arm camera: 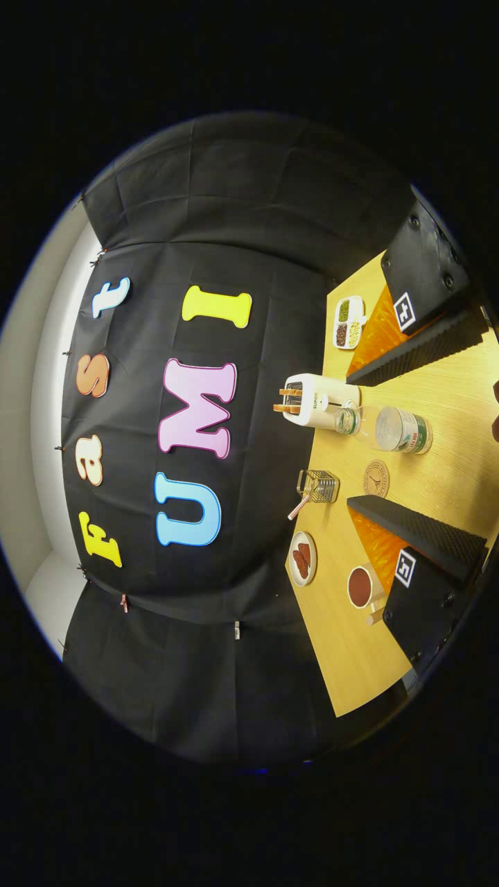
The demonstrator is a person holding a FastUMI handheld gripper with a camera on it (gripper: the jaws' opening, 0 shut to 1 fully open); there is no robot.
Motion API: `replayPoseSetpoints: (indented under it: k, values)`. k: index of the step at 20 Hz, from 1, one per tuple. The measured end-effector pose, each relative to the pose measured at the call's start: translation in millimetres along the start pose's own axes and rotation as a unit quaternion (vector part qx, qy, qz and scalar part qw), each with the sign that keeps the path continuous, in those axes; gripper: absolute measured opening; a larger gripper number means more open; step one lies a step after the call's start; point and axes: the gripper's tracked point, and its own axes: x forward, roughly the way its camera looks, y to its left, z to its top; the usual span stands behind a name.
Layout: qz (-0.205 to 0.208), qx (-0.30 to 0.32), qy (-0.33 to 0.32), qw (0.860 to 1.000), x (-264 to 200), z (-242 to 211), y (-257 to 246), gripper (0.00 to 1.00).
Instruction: Take the bottle from table, then pour the juice into the cup, finally place the bottle on the coaster
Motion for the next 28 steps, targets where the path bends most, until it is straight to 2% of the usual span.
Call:
replayPoseSetpoints:
  k: [13, 28]
  values:
    - [-0.017, -0.023, -0.012, 1.000, 54, -19, -10, 0.98]
    - [-0.034, 0.024, 0.024, 0.999, 103, -107, -25, 0.98]
